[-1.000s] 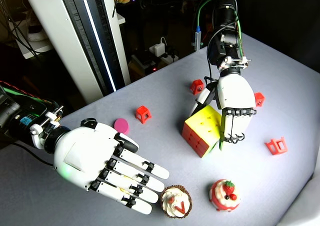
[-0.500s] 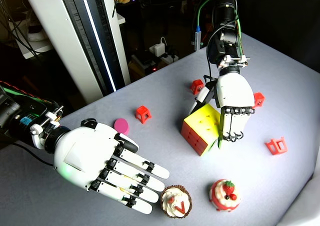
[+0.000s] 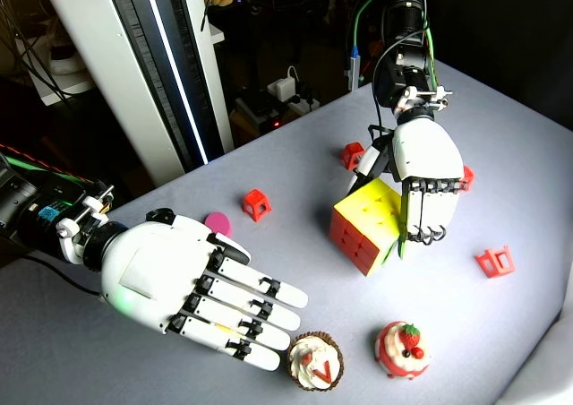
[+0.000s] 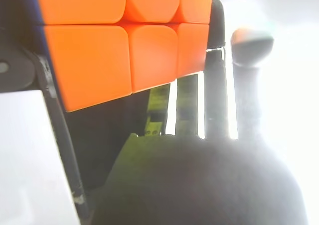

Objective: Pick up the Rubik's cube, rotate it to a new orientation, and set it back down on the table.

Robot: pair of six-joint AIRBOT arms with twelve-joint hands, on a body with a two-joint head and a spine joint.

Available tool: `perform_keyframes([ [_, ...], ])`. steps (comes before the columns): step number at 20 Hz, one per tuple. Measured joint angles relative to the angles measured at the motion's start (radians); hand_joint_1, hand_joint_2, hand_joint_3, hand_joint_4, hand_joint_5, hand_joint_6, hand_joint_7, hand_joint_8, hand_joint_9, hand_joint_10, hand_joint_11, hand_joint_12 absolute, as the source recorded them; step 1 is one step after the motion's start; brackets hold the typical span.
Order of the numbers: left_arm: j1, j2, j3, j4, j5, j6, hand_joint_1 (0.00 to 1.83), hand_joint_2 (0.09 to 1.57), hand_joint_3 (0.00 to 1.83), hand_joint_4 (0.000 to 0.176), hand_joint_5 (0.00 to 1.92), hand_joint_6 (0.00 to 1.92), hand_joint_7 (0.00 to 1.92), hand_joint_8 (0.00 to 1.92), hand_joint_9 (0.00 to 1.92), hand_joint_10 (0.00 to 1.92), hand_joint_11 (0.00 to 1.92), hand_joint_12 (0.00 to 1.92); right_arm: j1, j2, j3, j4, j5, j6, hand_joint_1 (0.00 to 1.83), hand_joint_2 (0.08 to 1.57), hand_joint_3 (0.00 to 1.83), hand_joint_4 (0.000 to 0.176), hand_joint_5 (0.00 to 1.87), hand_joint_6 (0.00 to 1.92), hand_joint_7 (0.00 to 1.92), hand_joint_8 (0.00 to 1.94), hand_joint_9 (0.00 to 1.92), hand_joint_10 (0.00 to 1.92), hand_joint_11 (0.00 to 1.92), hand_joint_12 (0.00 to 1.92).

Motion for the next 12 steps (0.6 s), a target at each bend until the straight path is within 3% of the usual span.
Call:
perform_keyframes([
  [3,0.0,0.001,-0.01,0.014,-0.012,-0.019,1.23,1.19,0.01,0.0,0.77,1.05,0.9,1.39,0.92,1.57,0.91,1.92,0.006,-0.005,0.008,-0.034,0.023,0.037,0.56,1.41,0.0,0.0,0.0,0.0,0.0,0.0,0.0,0.0,0.0,0.38],
  [5,0.0,0.007,-0.012,0.024,-0.023,-0.025,1.21,1.22,0.01,0.0,0.74,1.31,0.79,1.38,0.93,1.71,0.99,1.92,0.006,-0.014,0.018,-0.038,0.022,0.069,0.62,1.41,0.0,0.0,0.0,0.0,0.0,0.0,0.0,0.0,0.0,0.62],
  [6,0.0,0.01,-0.012,0.024,-0.032,-0.026,1.21,1.22,0.0,0.0,0.75,1.3,0.79,1.37,0.91,1.76,1.0,1.92,0.006,-0.016,0.023,-0.048,0.022,0.082,0.64,1.41,0.0,0.008,0.0,0.0,0.0,0.0,0.0,0.0,0.0,0.8],
  [7,0.0,0.015,-0.018,0.024,-0.042,-0.025,1.22,1.21,0.0,0.0,0.78,1.08,0.85,1.45,0.89,1.76,0.98,1.92,0.013,-0.024,0.037,-0.066,0.023,0.125,0.66,1.42,0.0,0.019,0.0,0.0,0.0,0.0,0.0,0.0,0.0,0.84],
  [8,0.001,0.021,-0.024,0.035,-0.054,-0.03,1.21,1.22,0.0,0.0,0.75,1.25,0.8,1.39,0.94,1.84,1.05,1.92,0.016,-0.039,0.06,-0.088,0.03,0.186,0.69,1.42,0.0,0.022,0.0,0.0,0.0,0.0,0.0,0.0,0.0,0.79],
  [9,0.001,0.021,-0.026,0.039,-0.061,-0.032,1.21,1.23,0.0,0.0,0.72,1.33,0.78,1.4,0.94,1.78,1.03,1.92,0.016,-0.048,0.074,-0.099,0.034,0.225,0.79,1.43,0.0,0.0,0.0,0.0,0.0,0.0,0.02,0.01,0.0,0.88],
  [10,0.001,0.022,-0.029,0.042,-0.064,-0.033,1.31,1.2,0.0,0.0,0.55,0.74,0.82,1.33,0.92,1.77,1.01,1.92,0.016,-0.061,0.094,-0.119,0.034,0.274,0.85,1.42,0.0,0.0,0.0,0.0,0.0,0.0,0.06,0.02,0.0,0.83],
  [11,0.001,0.022,-0.029,0.046,-0.066,-0.037,1.33,1.17,0.0,0.0,0.65,0.45,0.87,1.26,0.97,1.76,1.06,1.92,0.019,-0.073,0.106,-0.134,0.032,0.303,0.92,1.42,0.0,0.0,0.0,0.0,0.02,0.0,0.1,0.03,0.0,0.88],
  [12,0.001,0.022,-0.029,0.047,-0.067,-0.038,1.22,1.23,0.02,0.0,0.69,1.19,0.76,1.4,0.83,1.71,0.91,1.92,0.021,-0.081,0.114,-0.143,0.032,0.324,0.97,1.41,0.0,0.0,0.02,0.0,0.07,0.01,0.16,0.05,0.0,0.97],
])
